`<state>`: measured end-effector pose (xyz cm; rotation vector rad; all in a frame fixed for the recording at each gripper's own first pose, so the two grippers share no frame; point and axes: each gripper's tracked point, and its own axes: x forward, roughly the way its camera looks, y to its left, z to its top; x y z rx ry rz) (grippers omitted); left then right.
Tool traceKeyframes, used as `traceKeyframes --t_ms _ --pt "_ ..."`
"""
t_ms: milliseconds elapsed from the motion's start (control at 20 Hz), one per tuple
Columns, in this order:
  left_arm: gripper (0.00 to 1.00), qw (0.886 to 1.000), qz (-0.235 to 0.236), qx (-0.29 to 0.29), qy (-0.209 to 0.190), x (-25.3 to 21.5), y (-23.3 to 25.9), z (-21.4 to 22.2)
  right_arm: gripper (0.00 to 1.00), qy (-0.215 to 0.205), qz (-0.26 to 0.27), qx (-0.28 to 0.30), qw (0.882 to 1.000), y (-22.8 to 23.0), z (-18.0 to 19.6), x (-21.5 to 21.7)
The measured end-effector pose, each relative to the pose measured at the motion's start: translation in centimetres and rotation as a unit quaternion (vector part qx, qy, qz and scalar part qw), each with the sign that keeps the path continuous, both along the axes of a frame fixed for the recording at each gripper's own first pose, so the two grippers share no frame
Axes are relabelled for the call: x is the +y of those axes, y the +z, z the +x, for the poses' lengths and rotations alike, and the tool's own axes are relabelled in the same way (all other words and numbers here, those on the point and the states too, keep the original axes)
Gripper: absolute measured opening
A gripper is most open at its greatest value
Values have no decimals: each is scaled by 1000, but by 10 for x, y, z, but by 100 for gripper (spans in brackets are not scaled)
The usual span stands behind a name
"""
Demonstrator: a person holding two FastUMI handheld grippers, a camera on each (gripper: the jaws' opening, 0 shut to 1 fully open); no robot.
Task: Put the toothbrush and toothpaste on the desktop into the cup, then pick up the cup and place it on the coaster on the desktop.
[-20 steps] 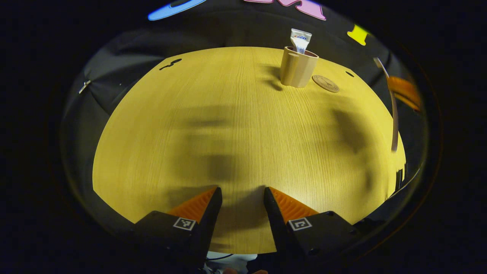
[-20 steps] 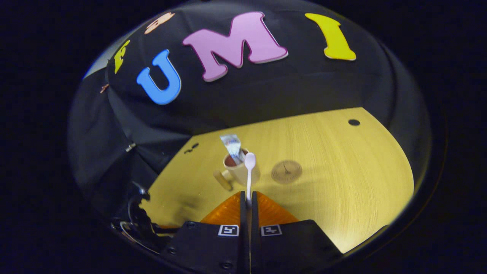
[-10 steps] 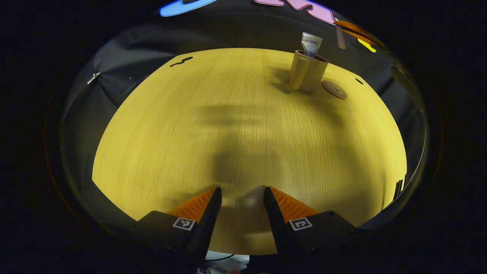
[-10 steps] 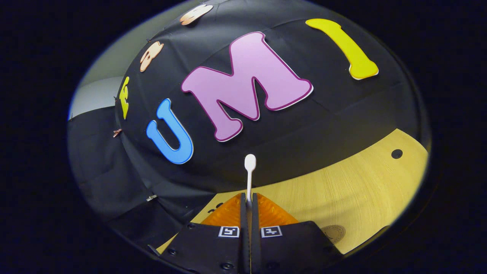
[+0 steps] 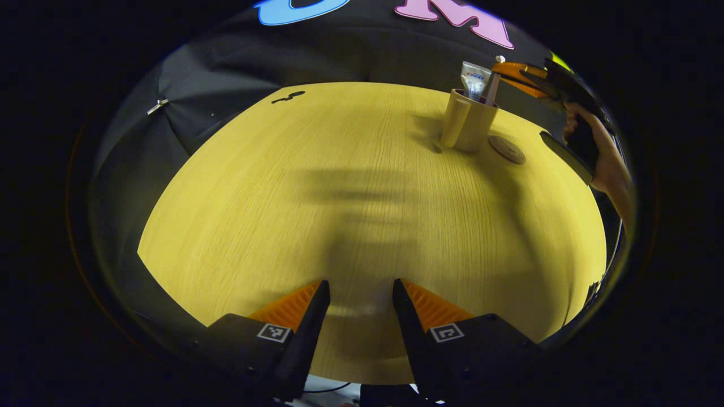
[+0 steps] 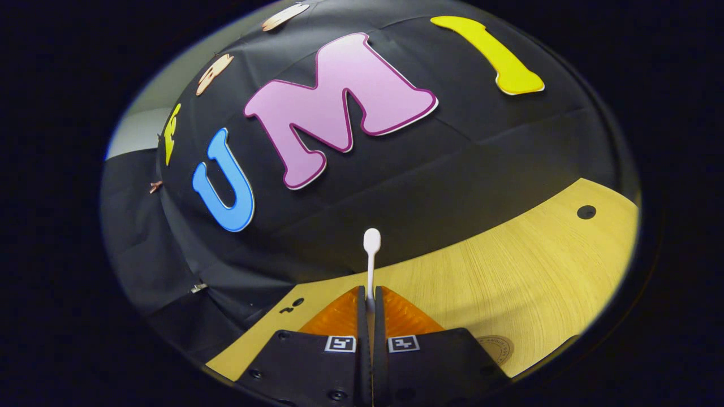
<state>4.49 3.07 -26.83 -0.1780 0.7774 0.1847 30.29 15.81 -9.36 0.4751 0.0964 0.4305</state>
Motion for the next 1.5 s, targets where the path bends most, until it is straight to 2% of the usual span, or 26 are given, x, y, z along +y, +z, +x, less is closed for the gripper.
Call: traceKeyframes --t_ms 100,150,200,250,300,350,450,550,650,700,750,900,950,1000,1050,1250,1500 --pt "76 1000 21 -9 5 3 4 1 6 12 -13 2 1000 -12 -5 5" --pt "77 999 30 -11 1 1 6 1 0 20 -17 9 1000 -19 -10 9" --pt "76 999 33 -13 -7 -2 8 3 9 27 -23 20 999 -29 -11 13" --pt "76 999 34 -16 -15 -7 11 5 11 31 -28 30 999 -37 -17 12" --pt "76 999 36 -20 -22 -11 15 8 0 36 -31 40 998 -44 -21 14" --pt "76 999 40 -26 -27 -12 20 11 21 38 -32 48 998 -50 -25 15" --pt "76 998 45 -38 -31 -13 30 17 29 49 -38 62 996 -57 -38 14" --pt "76 997 43 -49 -39 -17 43 25 29 56 -44 72 995 -60 -52 7" --pt "75 996 42 -60 -52 -20 56 34 35 59 -41 84 994 -61 -67 -1" --pt "75 995 47 -67 -59 -20 64 40 19 61 -39 89 993 -61 -75 -4" --pt "76 994 53 -73 -67 -20 71 46 35 65 -41 93 993 -62 -84 -6" --pt "76 990 58 -85 -93 -26 89 59 39 74 -51 103 991 -71 -115 -14" --pt "75 989 56 -86 -103 -28 94 65 44 80 -49 112 989 -75 -127 -16" --pt "75 988 55 -87 -113 -31 99 71 29 84 -46 121 988 -80 -139 -19" --pt "76 987 59 -86 -122 -32 103 79 47 85 -47 127 987 -86 -149 -23" --pt "76 982 72 -73 -160 -34 116 105 48 92 -62 158 981 -118 -185 -41" --pt "75 973 75 -43 -215 -45 128 138 48 88 -69 184 977 -138 -206 -69"
